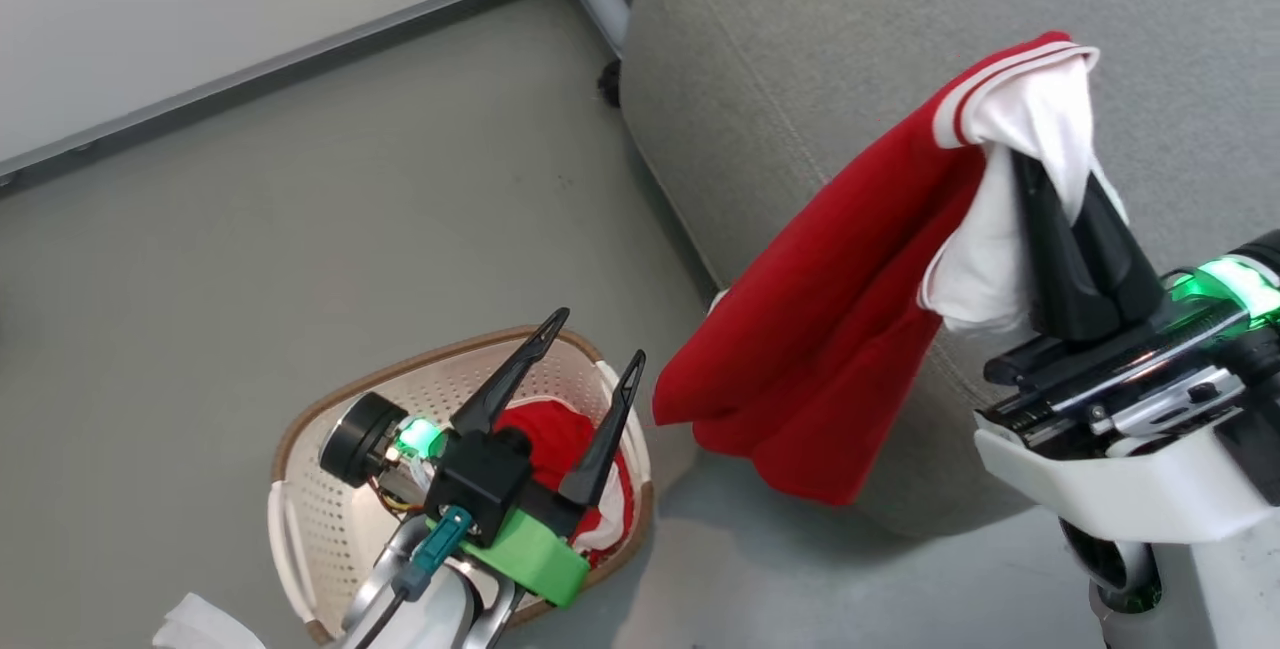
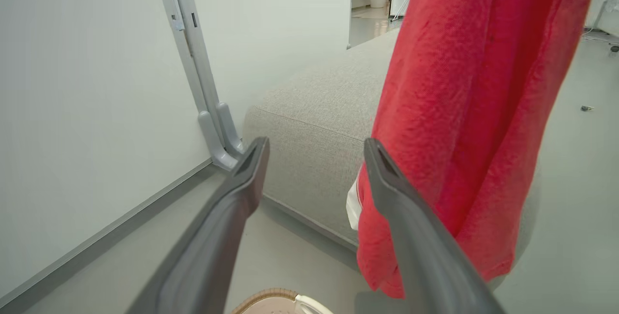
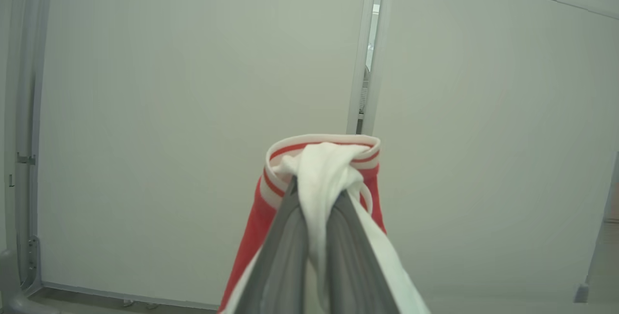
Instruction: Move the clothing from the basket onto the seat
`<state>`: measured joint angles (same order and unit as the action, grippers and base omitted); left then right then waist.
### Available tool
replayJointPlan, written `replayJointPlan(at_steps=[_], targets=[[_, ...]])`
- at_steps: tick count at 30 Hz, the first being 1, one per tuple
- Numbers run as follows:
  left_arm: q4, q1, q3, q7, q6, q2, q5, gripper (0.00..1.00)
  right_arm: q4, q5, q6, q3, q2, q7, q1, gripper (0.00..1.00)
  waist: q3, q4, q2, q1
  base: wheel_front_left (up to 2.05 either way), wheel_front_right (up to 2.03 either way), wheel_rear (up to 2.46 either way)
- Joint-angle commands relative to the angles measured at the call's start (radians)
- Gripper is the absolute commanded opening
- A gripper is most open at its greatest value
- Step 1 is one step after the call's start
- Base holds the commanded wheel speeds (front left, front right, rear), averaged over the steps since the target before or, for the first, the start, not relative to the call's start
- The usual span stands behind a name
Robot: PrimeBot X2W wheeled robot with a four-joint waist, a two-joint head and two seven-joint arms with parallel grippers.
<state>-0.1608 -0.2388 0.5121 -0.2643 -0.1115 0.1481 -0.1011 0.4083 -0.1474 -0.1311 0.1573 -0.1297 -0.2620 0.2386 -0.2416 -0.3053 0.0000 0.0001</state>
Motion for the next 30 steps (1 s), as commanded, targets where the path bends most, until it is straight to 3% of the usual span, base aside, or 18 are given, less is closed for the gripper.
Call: replayJointPlan(at_steps=[1, 10, 15, 19, 23, 30], targets=[[-0.004, -0.027, 0.001, 0.000, -0.003, 0.019, 0.007, 1.00, 0.013, 0.001, 0.001, -0.016, 0.012, -0.004, -0.010, 0.00, -0.085, -0.115, 0.0000, -0.0001, 0.00, 0.00, 0.00], [-0.009, -0.075, 0.029, 0.008, -0.010, 0.069, 0.025, 1.00, 0.027, 0.018, 0.001, -0.084, 0.050, -0.004, -0.020, 0.00, -0.160, -0.217, 0.0000, -0.0001, 0.00, 0.00, 0.00], [0.039, -0.105, 0.051, 0.043, -0.013, 0.103, 0.033, 1.00, 0.017, -0.015, 0.001, -0.157, 0.063, -0.004, 0.068, 0.00, -0.239, -0.224, 0.0000, -0.0001, 0.00, 0.00, 0.00], [0.102, -0.151, 0.090, 0.088, -0.018, 0.141, 0.041, 1.00, -0.014, -0.036, 0.001, -0.243, 0.064, -0.004, 0.243, 0.00, -0.346, -0.193, 0.0000, -0.0001, 0.00, 0.00, 0.00], [0.169, -0.216, 0.149, 0.119, -0.019, 0.194, 0.022, 1.00, -0.071, -0.066, 0.001, -0.344, 0.018, -0.004, 0.498, 0.00, -0.455, -0.132, 0.0000, -0.0001, 0.00, 0.00, 0.00], [0.229, -0.329, 0.237, 0.119, -0.019, 0.272, -0.019, 1.00, -0.275, -0.048, 0.001, -0.441, -0.187, -0.003, 0.891, 0.00, -0.549, -0.007, 0.0000, -0.0001, 0.00, 0.00, 0.00]])
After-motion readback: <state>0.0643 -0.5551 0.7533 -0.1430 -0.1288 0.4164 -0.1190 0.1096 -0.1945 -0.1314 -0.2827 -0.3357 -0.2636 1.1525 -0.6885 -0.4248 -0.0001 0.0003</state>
